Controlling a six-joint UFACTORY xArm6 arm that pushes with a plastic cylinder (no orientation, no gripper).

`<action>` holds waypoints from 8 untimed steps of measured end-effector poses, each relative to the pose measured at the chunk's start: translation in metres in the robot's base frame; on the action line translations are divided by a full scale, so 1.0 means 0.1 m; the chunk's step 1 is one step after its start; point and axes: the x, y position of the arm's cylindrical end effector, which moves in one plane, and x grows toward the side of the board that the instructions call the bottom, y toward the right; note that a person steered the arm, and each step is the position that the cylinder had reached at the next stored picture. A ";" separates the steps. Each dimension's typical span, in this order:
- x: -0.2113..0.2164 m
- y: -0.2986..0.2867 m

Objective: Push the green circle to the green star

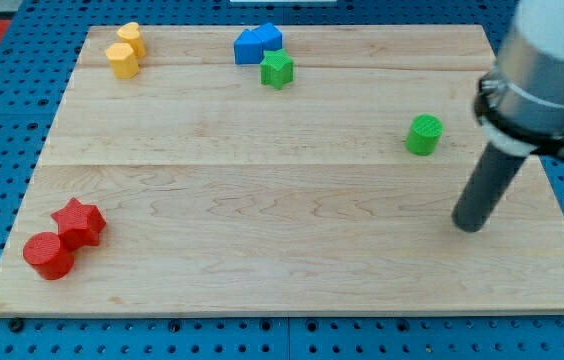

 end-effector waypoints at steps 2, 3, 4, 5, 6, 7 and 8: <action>-0.55 0.22; -0.61 0.19; -0.96 -0.01; -1.09 -0.46; -1.09 -0.84; -1.12 -1.10; -1.24 -1.20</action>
